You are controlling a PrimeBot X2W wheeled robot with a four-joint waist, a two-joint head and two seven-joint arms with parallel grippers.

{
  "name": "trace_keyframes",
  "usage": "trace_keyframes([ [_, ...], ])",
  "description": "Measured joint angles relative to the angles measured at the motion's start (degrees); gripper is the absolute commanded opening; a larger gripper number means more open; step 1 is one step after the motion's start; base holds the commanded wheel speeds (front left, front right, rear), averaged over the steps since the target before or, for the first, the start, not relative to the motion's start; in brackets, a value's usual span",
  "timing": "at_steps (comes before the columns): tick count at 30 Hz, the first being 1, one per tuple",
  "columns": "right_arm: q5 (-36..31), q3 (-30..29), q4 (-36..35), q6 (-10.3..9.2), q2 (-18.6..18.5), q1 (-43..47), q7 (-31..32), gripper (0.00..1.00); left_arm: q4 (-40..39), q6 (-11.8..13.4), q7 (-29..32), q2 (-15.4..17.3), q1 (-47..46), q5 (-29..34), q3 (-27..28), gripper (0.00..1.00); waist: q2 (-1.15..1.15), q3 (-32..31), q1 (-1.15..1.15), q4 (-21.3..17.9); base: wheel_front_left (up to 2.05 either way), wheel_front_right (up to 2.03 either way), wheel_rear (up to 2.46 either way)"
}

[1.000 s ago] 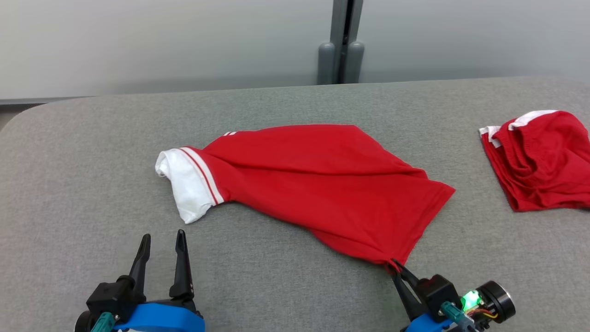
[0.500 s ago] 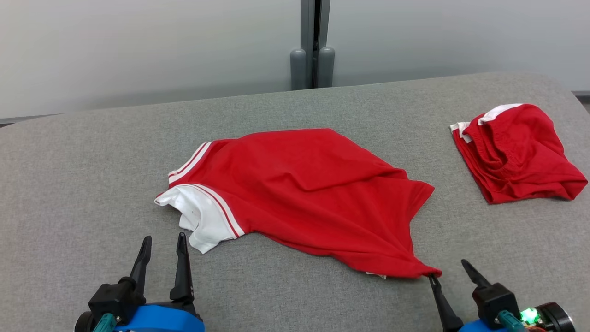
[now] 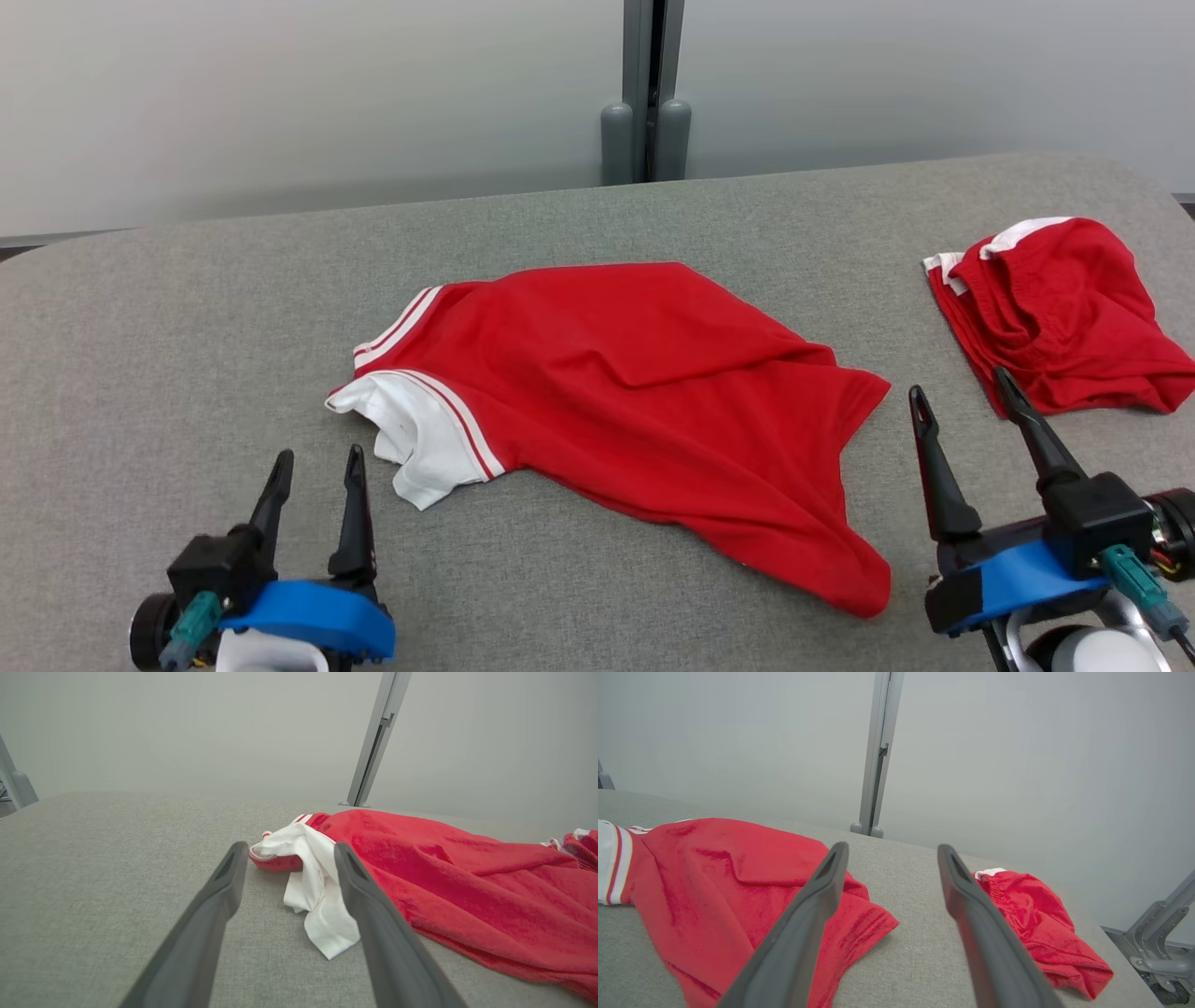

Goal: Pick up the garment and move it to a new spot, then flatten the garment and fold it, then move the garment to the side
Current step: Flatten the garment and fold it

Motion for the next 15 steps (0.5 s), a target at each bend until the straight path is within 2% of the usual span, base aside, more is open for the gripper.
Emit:
trace_keyframes([
  [7, 0.73, 4.90, 1.65, 0.01, 0.47, -4.49, -1.33, 1.00, 6.82, -1.64, 5.22, 0.97, -8.10, -0.85, -1.07, 1.00, 0.00, 2.76, 0.00, -0.72, 0.00, 0.00, 0.00],
  [14, 2.03, 6.95, 3.59, 0.00, 0.49, -8.49, -3.16, 1.00, 13.73, -2.83, 6.81, 0.71, -14.08, -3.70, -0.94, 1.00, 0.00, 6.48, 0.01, -2.38, 0.00, 0.00, 0.00],
  [15, 2.09, 7.09, 3.80, 0.01, 0.51, -8.80, -3.38, 1.00, 14.60, -2.92, 6.59, 0.76, -14.69, -3.76, -0.83, 0.96, 0.00, 6.81, 0.02, -2.47, 0.00, 0.00, 0.00],
])
